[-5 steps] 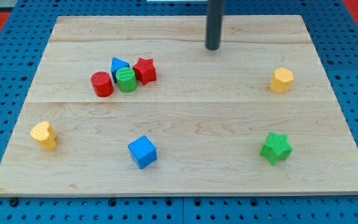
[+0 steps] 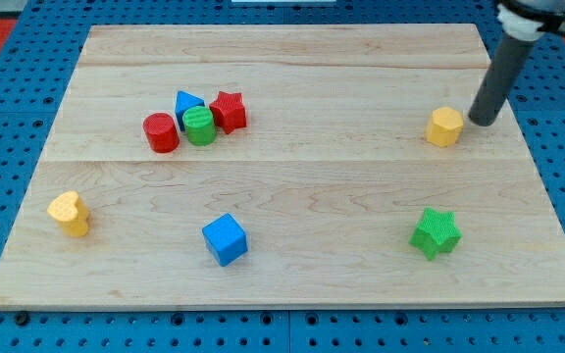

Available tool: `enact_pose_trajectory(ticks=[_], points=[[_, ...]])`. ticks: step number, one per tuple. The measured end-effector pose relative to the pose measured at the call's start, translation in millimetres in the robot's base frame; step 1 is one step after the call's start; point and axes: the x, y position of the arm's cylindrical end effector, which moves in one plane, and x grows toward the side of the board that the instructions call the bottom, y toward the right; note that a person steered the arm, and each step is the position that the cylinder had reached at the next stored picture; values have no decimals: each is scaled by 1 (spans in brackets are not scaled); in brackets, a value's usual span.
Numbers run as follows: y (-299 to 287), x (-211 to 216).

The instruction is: Move the yellow hexagon towards the red star

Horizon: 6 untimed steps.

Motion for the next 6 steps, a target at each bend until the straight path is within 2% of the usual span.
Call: enact_pose_trajectory(ticks=[1,2,4,6], points=[[-80,12],[-112,15],[-137,23],[-133,55]])
